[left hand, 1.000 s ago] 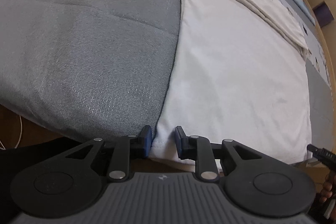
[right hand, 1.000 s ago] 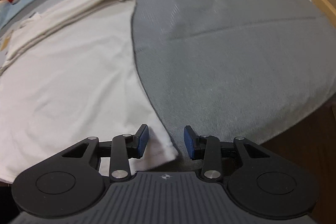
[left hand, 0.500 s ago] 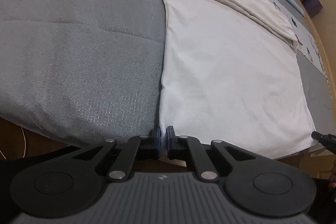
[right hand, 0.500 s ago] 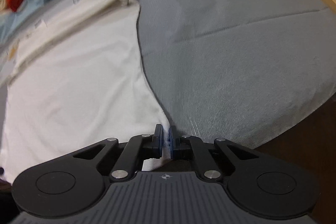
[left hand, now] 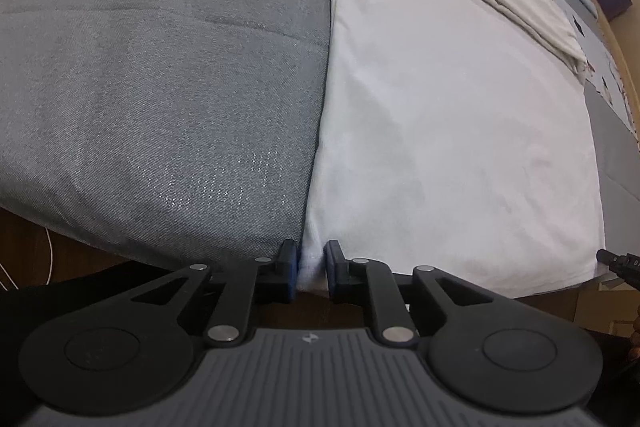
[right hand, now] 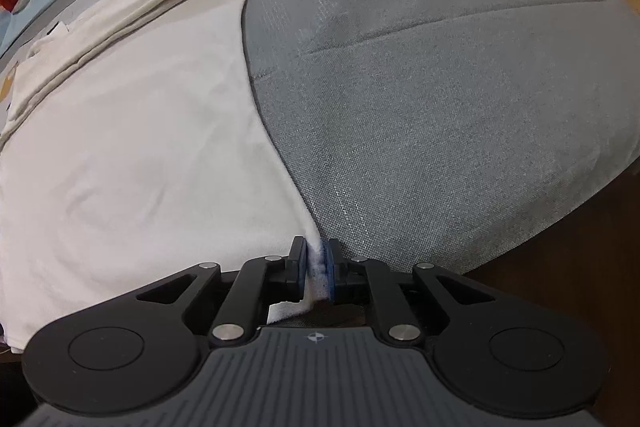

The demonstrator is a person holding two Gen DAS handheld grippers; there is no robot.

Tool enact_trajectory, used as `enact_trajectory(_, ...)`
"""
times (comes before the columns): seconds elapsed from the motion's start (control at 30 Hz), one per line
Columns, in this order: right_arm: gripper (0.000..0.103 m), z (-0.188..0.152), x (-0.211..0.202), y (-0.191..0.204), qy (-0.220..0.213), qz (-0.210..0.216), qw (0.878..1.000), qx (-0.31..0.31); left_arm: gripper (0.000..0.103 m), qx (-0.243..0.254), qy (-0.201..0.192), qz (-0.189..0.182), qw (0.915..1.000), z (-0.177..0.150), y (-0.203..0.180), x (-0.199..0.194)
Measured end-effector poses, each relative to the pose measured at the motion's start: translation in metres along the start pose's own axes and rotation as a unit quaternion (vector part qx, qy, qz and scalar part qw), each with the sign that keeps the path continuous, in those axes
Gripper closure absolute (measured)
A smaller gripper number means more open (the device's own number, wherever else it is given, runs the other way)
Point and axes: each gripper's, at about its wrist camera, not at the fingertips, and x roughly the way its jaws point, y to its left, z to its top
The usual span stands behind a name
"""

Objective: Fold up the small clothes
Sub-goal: 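Close both grippers on the shirt hem edge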

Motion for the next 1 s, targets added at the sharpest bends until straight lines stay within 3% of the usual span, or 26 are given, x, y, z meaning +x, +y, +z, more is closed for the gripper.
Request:
enact_trajectory(0.1, 0.091, 0.000, 0.001, 0.004, -0.001, -0.002, 1.000, -0.011, 0.088, 0.005, -0.001, 0.002, 1.0000, 0.000, -0.002, 0.001)
enact_trajectory(0.2, 0.096, 0.000, 0.000, 0.005, -0.005, -0.003, 1.000, -0.016, 0.093, 0.010, -0.004, -0.001, 0.9999, -0.002, -0.005, -0.001)
enact_trajectory(0.7, 0.094, -0.004, 0.001, 0.012, -0.009, -0.018, 0.999, -0.039, 0.092, 0.031, -0.007, 0.008, 0.9995, -0.007, -0.010, -0.001)
enact_trajectory(1.0, 0.097, -0.009, -0.028, 0.009, -0.064, 0.012, 0.997, -0.032, 0.097, 0.047, -0.021, 0.008, 0.9986, -0.008, -0.016, -0.008)
